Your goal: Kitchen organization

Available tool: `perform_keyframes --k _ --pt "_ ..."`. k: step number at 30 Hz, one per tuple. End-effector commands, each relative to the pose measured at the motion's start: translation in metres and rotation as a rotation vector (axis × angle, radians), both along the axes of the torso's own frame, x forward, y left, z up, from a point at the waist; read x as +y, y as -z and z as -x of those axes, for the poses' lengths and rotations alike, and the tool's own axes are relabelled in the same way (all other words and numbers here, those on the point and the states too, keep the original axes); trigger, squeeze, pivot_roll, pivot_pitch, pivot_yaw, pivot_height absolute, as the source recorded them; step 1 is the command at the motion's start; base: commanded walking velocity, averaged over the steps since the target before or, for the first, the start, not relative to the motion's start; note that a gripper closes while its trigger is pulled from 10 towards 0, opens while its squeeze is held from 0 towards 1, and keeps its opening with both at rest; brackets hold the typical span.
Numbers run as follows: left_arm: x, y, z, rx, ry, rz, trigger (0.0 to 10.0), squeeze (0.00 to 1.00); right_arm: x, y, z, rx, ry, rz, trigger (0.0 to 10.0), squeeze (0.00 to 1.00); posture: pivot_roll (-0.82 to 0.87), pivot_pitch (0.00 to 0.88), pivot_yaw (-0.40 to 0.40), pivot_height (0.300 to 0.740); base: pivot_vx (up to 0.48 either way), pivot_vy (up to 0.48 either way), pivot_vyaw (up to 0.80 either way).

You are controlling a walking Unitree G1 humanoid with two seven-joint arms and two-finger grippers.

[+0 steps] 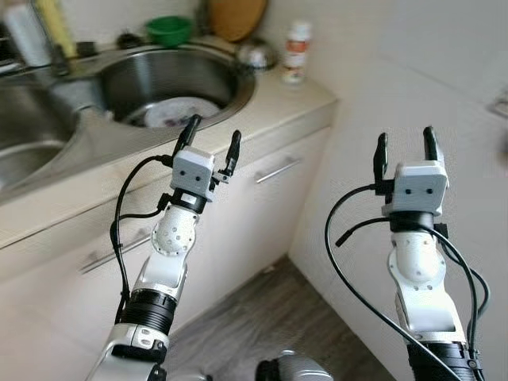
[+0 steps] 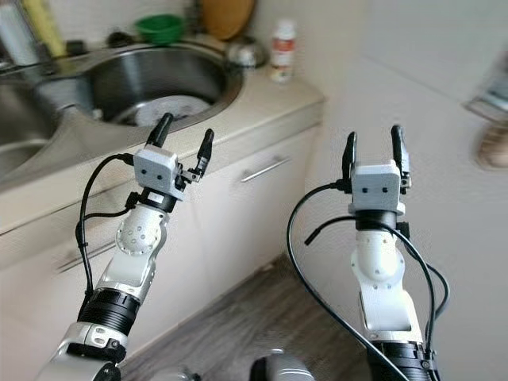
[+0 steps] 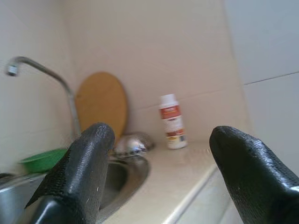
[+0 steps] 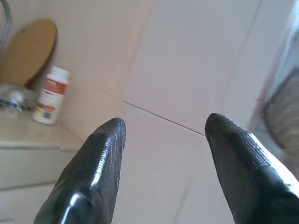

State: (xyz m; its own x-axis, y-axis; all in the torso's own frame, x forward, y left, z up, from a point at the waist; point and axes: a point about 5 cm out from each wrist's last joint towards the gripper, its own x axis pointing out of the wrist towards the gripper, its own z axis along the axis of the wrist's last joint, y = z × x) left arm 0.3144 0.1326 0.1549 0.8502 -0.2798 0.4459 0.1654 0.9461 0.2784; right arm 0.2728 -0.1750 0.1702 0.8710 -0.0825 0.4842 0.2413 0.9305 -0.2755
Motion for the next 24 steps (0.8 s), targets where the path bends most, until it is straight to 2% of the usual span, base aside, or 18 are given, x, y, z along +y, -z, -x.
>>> perform_keyframes --k 1,6,11,13,15,22,24 --pt "-0.004 -0.0004 -0.001 0.005 0.009 -0.009 10.0 0.0 -0.0033 -0.0038 -0.0009 -0.012 0.013 -0.006 10.0 0.0 0.07 0.0 -0.046 0.74 0.0 -0.281 -0.8" --pt "-0.0045 0.0016 -0.0018 0.019 0.005 -0.027 10.0 0.0 -0.0033 -0.0044 -0.0015 -0.014 0.014 -0.006 10.0 0.0 0.07 0.0 -0.046 0.74 0.0 -0.48 -0.8" --pt "-0.005 0.0007 -0.0014 0.01 0.009 -0.012 10.0 0.0 -0.0038 -0.0041 -0.0021 -0.012 0.019 -0.008 10.0 0.0 0.06 0.0 -0.045 0.74 0.0 -0.48 0.0" --pt "-0.0052 0.0007 -0.0013 0.009 0.01 -0.013 10.0 0.0 -0.0039 -0.004 -0.0022 -0.011 0.021 -0.008 10.0 0.0 0.06 0.0 -0.045 0.74 0.0 -0.399 -0.8" --pt "-0.005 0.0005 -0.001 0.009 0.01 -0.014 10.0 0.0 -0.0038 -0.004 -0.002 -0.011 0.022 -0.008 10.0 0.0 0.06 0.0 -0.044 0.74 0.0 0.0 -0.8" --pt "-0.0048 0.0013 -0.001 0.013 0.01 -0.018 10.0 0.0 -0.0034 -0.0035 -0.0023 -0.011 0.025 -0.008 10.0 0.0 0.07 0.0 -0.043 0.74 0.0 0.0 0.0" --pt "-0.0046 0.0013 -0.001 0.013 0.01 -0.018 10.0 0.0 -0.0031 -0.0037 -0.0025 -0.012 0.024 -0.008 10.0 0.0 0.07 0.0 -0.043 0.74 0.0 0.0 -0.8"
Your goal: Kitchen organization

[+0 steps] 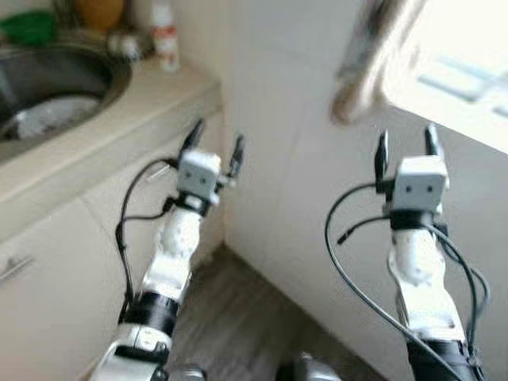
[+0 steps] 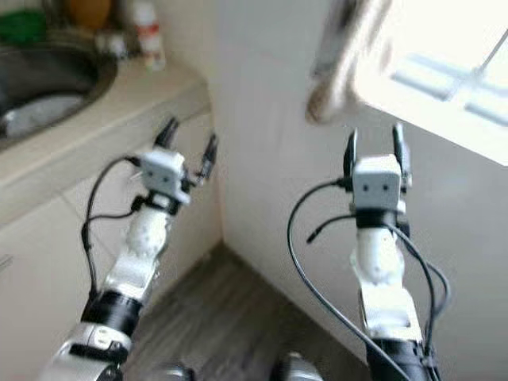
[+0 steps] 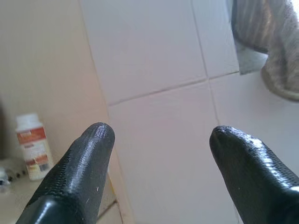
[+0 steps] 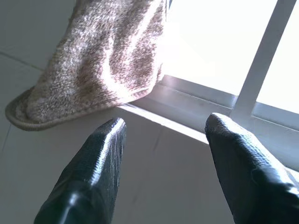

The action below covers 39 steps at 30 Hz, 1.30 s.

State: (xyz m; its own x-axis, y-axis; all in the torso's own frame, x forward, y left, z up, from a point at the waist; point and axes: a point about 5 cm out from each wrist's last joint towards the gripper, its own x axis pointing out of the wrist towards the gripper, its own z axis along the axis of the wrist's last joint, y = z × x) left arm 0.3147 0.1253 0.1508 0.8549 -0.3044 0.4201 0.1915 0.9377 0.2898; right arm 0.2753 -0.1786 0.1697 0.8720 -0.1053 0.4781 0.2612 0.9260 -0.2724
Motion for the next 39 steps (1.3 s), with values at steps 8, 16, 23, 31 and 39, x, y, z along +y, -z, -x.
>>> perform_keyframes --k 8,16,23,31,39 --pt "0.0037 -0.0029 -0.0007 -0.011 -0.016 0.013 10.0 0.0 0.0014 -0.0046 0.0006 -0.026 -0.006 0.002 10.0 0.0 0.06 0.0 -0.043 0.74 0.0 0.0 -0.8" --pt "0.0029 -0.0025 -0.0008 -0.007 -0.01 0.018 10.0 0.0 0.0017 -0.0051 0.0008 -0.033 -0.01 0.006 10.0 0.0 0.06 0.0 -0.042 0.74 0.0 0.0 -0.8" --pt "0.0018 -0.0024 -0.0002 -0.011 -0.006 0.014 10.0 0.0 0.0012 -0.0051 0.0008 -0.033 -0.008 0.009 10.0 0.0 0.06 0.0 -0.044 0.74 0.0 0.0 -0.8" --pt "0.0002 -0.0013 0.0005 -0.01 0.002 0.008 10.0 0.0 0.0003 -0.0037 0.0004 -0.028 -0.001 0.011 10.0 0.0 0.06 0.0 -0.042 0.74 0.0 0.0 -0.8" --pt "-0.0007 0.0009 0.0008 0.001 0.006 -0.001 10.0 0.0 -0.0029 0.0026 -0.0014 0.011 0.018 -0.009 10.0 0.0 0.06 0.0 -0.042 0.74 0.0 0.0 -0.8"
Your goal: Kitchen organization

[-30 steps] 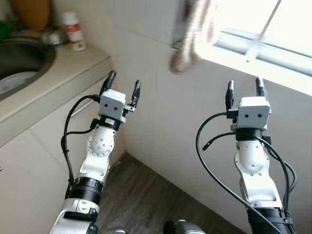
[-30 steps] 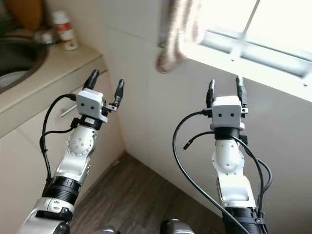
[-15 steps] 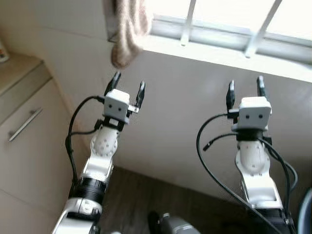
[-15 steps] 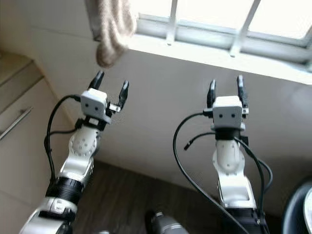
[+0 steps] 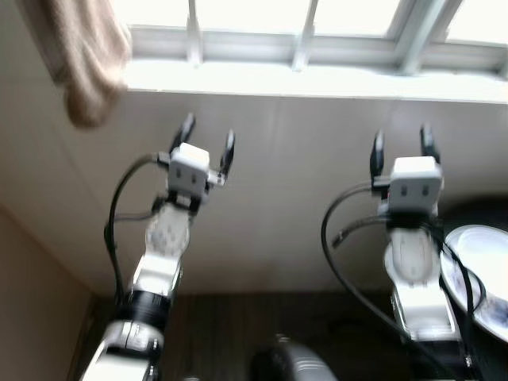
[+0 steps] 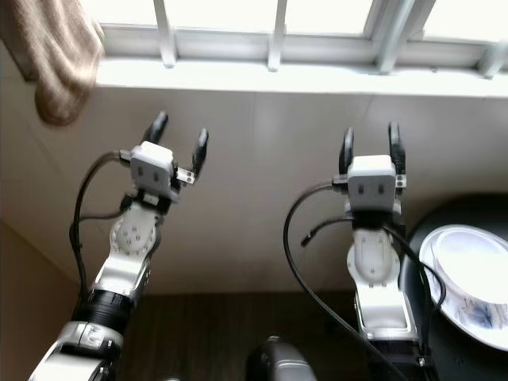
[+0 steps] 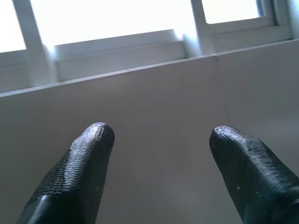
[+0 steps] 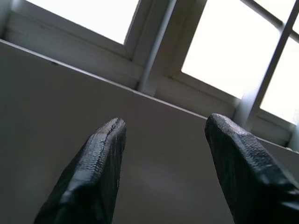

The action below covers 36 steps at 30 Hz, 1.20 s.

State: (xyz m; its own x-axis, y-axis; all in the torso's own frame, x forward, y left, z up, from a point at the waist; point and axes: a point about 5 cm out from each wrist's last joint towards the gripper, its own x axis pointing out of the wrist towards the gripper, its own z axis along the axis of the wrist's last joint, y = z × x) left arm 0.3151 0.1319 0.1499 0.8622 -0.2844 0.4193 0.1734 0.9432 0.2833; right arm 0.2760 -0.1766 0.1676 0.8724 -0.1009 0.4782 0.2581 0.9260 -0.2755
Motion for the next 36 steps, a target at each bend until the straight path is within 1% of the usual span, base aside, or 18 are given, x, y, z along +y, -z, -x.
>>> perform_keyframes --k 1,9,13,17,20,21,22,24,25,26,27,29,33,34,36 --pt "-0.008 0.001 0.001 0.0 0.027 -0.009 10.0 0.0 -0.007 0.004 -0.002 0.032 0.032 -0.021 10.0 0.0 0.06 0.0 -0.042 0.74 0.0 0.0 -0.8" --pt "-0.008 0.003 0.001 0.015 0.032 -0.016 10.0 0.0 -0.01 0.013 -0.004 0.09 0.05 -0.035 10.0 0.0 0.06 0.0 -0.041 0.74 0.0 0.0 -0.77" --pt "-0.009 0.005 0.001 0.026 0.037 -0.019 10.0 0.0 -0.011 0.017 -0.006 0.134 0.066 -0.024 10.0 0.0 0.06 0.0 -0.039 0.74 0.0 0.0 -0.1" --pt "-0.009 0.005 0.001 0.032 0.036 -0.023 10.0 0.0 -0.017 0.027 -0.008 0.201 0.093 -0.076 10.0 0.0 0.06 0.0 -0.04 0.74 0.0 0.0 0.0" --pt "-0.008 0.006 0.001 0.035 0.035 -0.025 10.0 0.0 -0.018 0.032 -0.009 0.235 0.094 -0.108 10.0 0.0 0.06 0.0 -0.04 0.74 0.0 0.0 -0.58" --pt "-0.008 0.006 0.0 0.038 0.033 -0.026 10.0 0.0 -0.019 0.036 -0.009 0.264 0.1 -0.111 10.0 0.0 0.06 0.0 -0.04 0.74 0.0 0.0 -0.8" --pt "-0.008 0.006 0.0 0.042 0.033 -0.03 10.0 0.0 -0.018 0.043 -0.011 0.319 0.098 -0.107 10.0 0.0 0.06 0.0 -0.04 0.74 0.0 0.0 -0.8" --pt "-0.008 0.007 0.0 0.045 0.033 -0.032 10.0 0.0 -0.016 0.049 -0.011 0.362 0.078 -0.114 10.0 0.0 0.06 0.0 -0.039 0.74 0.0 0.0 -0.8" --pt "-0.008 0.007 0.0 0.048 0.033 -0.033 10.0 0.0 -0.013 0.055 -0.012 0.413 0.058 -0.113 10.0 0.0 0.06 0.0 -0.039 0.74 0.0 0.0 -0.8" --pt "-0.008 0.007 0.0 0.048 0.034 -0.033 10.0 0.0 -0.012 0.058 -0.012 0.433 0.049 -0.121 10.0 0.0 0.06 0.0 -0.039 0.74 0.0 0.0 -0.8" --pt "-0.009 0.007 -0.001 0.049 0.034 -0.033 10.0 0.0 -0.011 0.061 -0.012 0.459 0.037 -0.109 10.0 0.0 0.06 0.0 -0.04 0.74 0.0 0.0 -0.51" --pt "-0.009 0.007 -0.001 0.049 0.034 -0.033 10.0 0.0 -0.011 0.062 -0.012 0.464 0.035 -0.105 10.0 0.0 0.06 0.0 -0.04 0.74 0.0 0.0 -0.51" --pt "-0.009 0.008 -0.001 0.058 0.034 -0.037 10.0 0.0 -0.01 0.071 -0.012 0.546 0.035 -0.082 10.0 0.0 0.06 0.0 -0.04 0.74 0.0 0.0 0.0" --pt "-0.009 0.008 -0.001 0.058 0.034 -0.037 10.0 0.0 -0.01 0.071 -0.012 0.546 0.035 -0.082 10.0 0.0 0.06 0.0 -0.04 0.74 0.0 0.0 0.0" --pt "-0.009 0.009 -0.002 0.064 0.032 -0.039 10.0 0.0 -0.01 0.08 -0.011 0.611 0.022 -0.052 10.0 0.0 0.06 0.0 -0.04 0.74 0.0 0.0 0.0"
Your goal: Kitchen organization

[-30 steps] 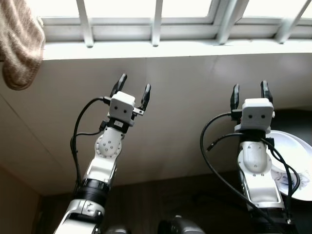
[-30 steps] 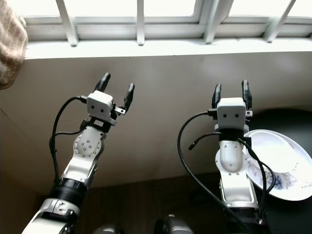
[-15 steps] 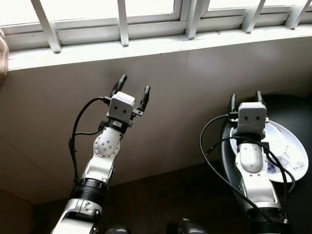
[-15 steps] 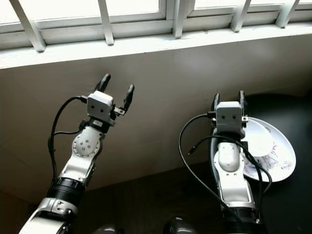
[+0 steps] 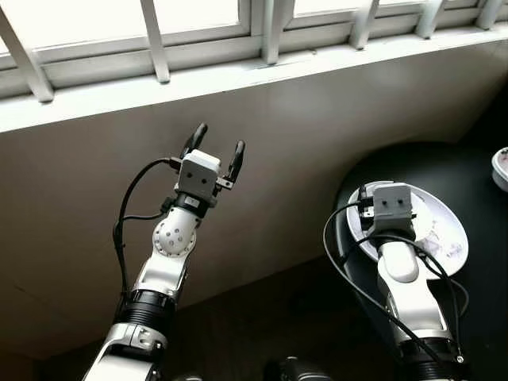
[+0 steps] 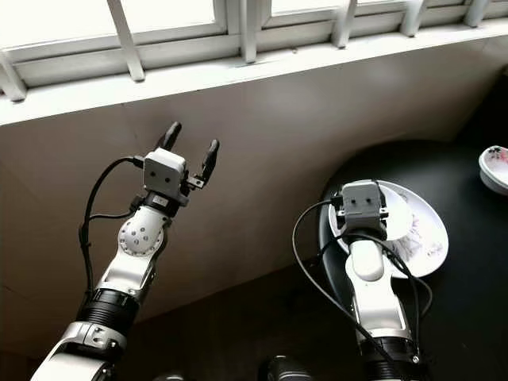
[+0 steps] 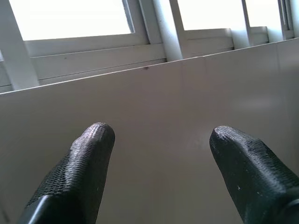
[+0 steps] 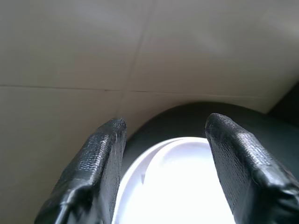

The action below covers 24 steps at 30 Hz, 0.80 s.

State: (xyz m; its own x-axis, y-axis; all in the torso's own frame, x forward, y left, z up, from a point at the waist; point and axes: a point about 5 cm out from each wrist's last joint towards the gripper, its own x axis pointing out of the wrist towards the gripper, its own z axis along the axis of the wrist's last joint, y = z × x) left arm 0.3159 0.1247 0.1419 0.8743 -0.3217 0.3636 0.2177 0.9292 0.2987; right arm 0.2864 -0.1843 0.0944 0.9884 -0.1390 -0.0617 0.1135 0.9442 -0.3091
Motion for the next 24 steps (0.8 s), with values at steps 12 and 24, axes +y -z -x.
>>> perform_keyframes --k 12,24 --pt "-0.002 0.002 -0.001 0.021 -0.002 -0.015 10.0 0.0 -0.014 0.019 0.002 0.182 0.049 0.151 10.0 0.0 0.06 0.0 -0.041 0.74 0.0 0.0 0.0" --pt "-0.002 0.004 -0.001 0.028 -0.003 -0.018 10.0 0.0 -0.018 0.027 0.005 0.252 0.102 0.046 10.0 0.0 0.06 0.0 -0.043 0.74 0.0 0.0 0.0"
